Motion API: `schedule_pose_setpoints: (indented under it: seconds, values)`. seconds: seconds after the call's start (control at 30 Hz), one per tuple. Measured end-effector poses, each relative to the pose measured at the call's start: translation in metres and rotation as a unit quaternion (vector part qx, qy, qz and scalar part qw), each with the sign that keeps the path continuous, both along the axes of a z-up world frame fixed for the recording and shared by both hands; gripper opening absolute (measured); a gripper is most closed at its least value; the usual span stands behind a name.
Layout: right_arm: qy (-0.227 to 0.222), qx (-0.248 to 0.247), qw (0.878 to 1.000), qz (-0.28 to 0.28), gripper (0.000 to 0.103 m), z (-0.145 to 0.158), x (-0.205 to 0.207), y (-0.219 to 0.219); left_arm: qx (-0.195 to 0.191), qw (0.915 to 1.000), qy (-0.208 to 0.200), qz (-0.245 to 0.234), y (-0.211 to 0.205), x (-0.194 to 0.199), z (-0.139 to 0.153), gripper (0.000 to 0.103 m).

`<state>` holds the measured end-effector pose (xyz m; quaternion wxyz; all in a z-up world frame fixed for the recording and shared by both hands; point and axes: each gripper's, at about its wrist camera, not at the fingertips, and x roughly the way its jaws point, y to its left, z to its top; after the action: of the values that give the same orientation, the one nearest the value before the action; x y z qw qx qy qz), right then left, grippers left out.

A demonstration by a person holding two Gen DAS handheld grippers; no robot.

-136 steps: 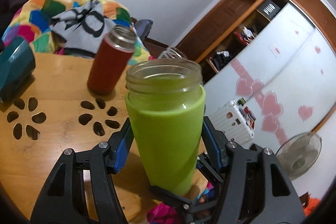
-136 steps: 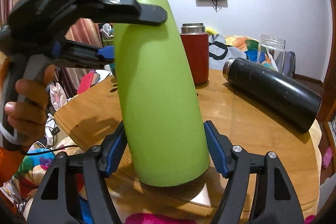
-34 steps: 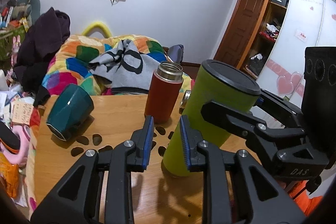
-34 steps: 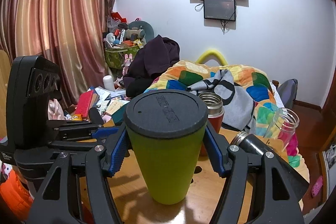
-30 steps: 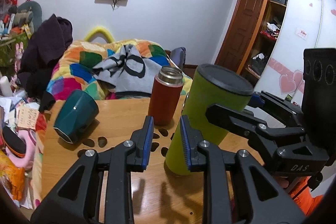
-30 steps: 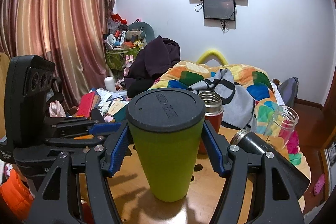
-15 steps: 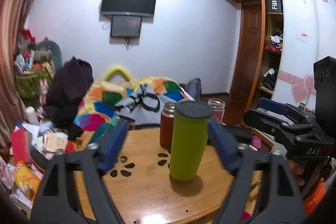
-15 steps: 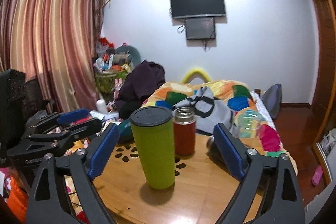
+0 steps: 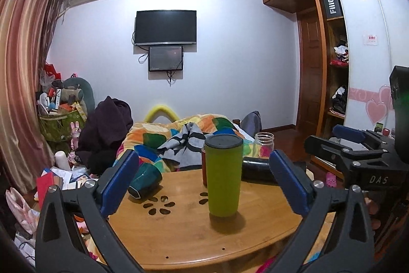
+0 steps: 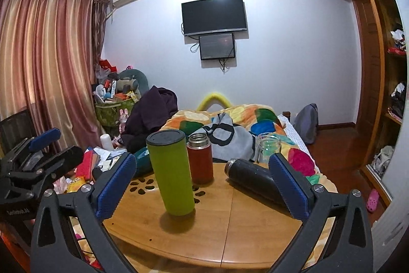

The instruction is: Flip cup upside down

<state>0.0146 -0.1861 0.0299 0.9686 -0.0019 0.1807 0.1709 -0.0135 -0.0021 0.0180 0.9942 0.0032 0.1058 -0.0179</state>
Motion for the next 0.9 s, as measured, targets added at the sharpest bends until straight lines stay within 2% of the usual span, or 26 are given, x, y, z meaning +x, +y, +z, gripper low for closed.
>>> schedule_pose_setpoints:
  seconds: [0.9]
  values:
    - [-0.009,-0.004,1.0,0.006,0.103,-0.005,-0.012,0.002,-0.012,0.9998,0.004,0.013,0.002,-0.008,-0.004,0.103]
